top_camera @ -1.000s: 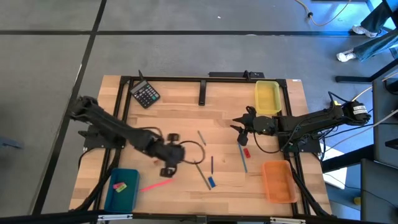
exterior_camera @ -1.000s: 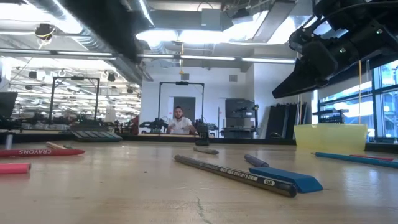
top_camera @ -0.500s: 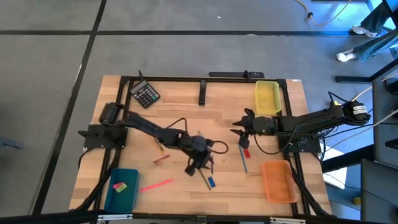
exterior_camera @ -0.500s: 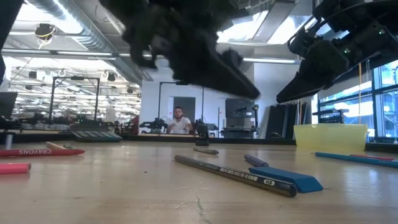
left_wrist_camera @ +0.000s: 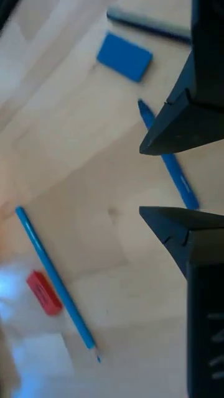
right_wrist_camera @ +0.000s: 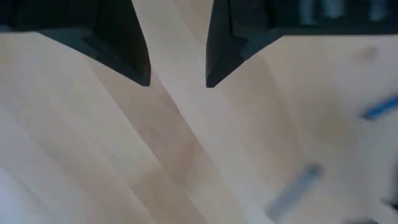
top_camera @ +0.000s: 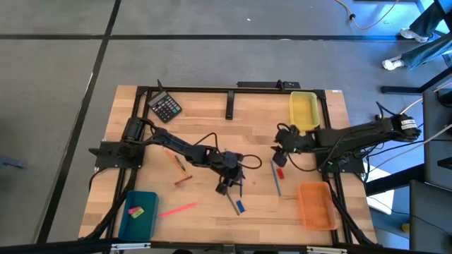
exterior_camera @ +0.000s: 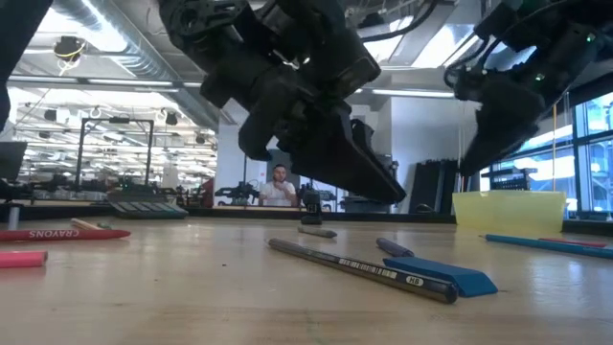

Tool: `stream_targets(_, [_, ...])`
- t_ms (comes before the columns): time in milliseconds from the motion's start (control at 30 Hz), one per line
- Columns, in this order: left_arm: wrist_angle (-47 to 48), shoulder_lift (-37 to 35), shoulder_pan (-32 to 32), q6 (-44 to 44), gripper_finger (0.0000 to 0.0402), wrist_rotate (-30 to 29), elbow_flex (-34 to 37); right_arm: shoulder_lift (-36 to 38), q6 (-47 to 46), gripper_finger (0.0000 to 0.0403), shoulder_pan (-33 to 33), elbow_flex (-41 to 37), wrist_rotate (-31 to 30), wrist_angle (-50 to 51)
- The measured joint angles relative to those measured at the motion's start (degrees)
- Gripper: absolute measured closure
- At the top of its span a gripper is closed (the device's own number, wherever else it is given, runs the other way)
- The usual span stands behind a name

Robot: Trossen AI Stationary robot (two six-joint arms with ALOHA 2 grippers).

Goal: Sort crayons/erasers/pens/pencils in bins
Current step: Put the red eraser into the blue bin

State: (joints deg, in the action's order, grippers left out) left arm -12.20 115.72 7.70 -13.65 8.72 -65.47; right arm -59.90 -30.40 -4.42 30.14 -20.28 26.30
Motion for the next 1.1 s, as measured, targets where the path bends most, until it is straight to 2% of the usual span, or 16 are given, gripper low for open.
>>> stream_targets(167, [0.8, -0.1, -1.3, 4.1, 0.0264, -5.3, -0.4, 0.0, -5.7, 0.0246, -3.4, 5.2, -4.5, 11.5])
stream_targets(267, [0.5, -0.2, -2.3, 5.9, 0.0264, -0.2, -1.9, 0.0, -7.5, 0.0246, -5.5, 7.6, -5.8, 14.8])
stream_targets(367, [0.4, -0.2, -2.2, 2.6, 0.0264, 5.0, -3.4, 0.0, -8.6, 0.0246, -7.2, 9.4, -7.1, 16.8])
stream_targets(500, [-0.8, -0.1, -1.9, 0.8, 0.0264, 4.9, -6.1, 0.0, -9.9, 0.0246, -8.7, 10.5, -7.9, 16.8])
stream_targets(567, [-3.4, 1.0, -1.9, 2.8, 0.0264, 1.2, -8.0, 0.0, -10.8, 0.0246, -9.3, 10.5, -8.6, 16.9])
stream_targets(667, [-6.0, 4.5, -2.3, 6.6, 0.0264, -3.9, -12.1, 0.0, -12.2, 0.0246, -9.8, 10.5, -9.9, 17.3])
stream_targets(867, [-6.8, 14.8, -2.4, 6.2, 0.0264, -5.0, -23.8, 0.0, -13.1, 0.0246, -9.8, 10.5, -10.1, 21.8])
stream_targets(1100, [-6.9, 25.0, -4.0, 2.6, 0.0264, -5.2, -37.5, 0.0, -15.9, 0.0246, -9.5, 10.5, -10.1, 34.4])
